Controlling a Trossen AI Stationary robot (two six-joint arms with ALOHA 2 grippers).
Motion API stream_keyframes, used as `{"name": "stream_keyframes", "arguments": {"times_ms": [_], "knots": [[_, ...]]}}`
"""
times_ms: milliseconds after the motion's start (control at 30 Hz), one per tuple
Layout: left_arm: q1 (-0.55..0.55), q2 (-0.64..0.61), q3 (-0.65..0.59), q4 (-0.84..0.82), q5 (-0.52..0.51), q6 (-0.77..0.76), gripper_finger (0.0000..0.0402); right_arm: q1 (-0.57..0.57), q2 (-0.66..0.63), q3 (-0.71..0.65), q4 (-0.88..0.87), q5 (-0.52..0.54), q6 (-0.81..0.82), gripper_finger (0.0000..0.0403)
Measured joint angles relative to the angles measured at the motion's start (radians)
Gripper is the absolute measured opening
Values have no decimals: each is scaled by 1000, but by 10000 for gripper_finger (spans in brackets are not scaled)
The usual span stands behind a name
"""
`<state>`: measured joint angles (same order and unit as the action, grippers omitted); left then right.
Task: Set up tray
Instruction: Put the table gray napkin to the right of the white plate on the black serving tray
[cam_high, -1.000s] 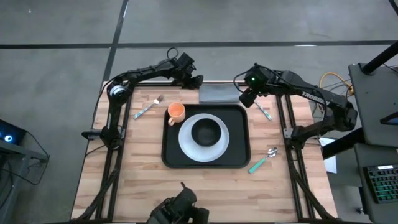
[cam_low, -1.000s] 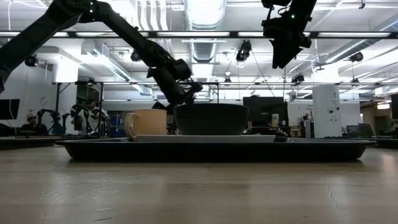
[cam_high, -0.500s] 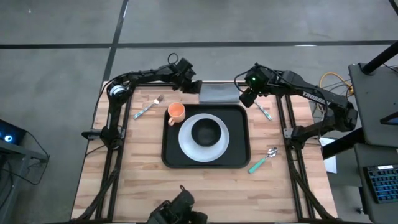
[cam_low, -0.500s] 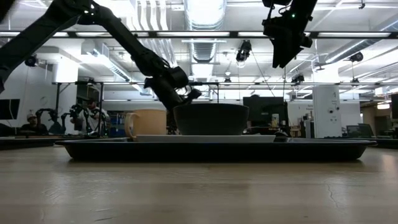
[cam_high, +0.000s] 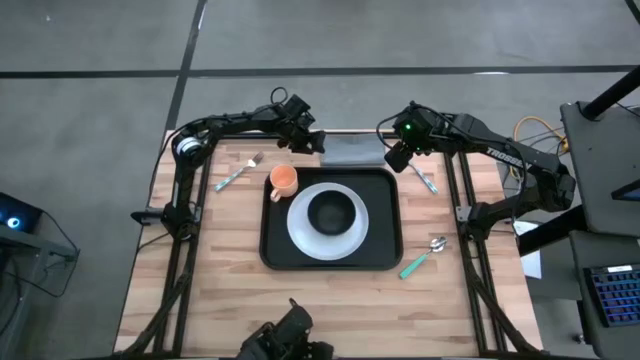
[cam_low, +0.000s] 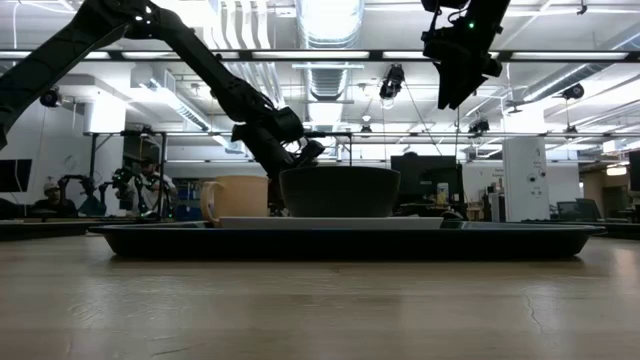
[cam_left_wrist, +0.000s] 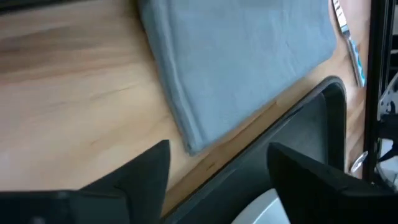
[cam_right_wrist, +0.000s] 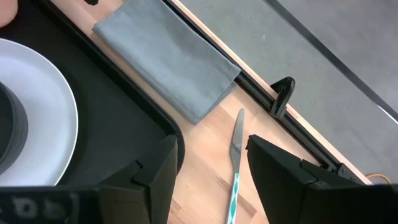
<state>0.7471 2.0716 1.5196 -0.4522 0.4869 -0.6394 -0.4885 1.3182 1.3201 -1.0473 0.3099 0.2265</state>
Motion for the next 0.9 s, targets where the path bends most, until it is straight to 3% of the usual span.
{"name": "stream_keyframes", "arguments": {"times_ms": [167, 900], "knots": [[3, 18, 1, 33, -16, -84, 280, 0, 0, 0, 4, -3, 1, 185], [-5, 108, 18, 123, -21, -141, 278, 31, 0, 0, 15, -4, 5, 185]]}}
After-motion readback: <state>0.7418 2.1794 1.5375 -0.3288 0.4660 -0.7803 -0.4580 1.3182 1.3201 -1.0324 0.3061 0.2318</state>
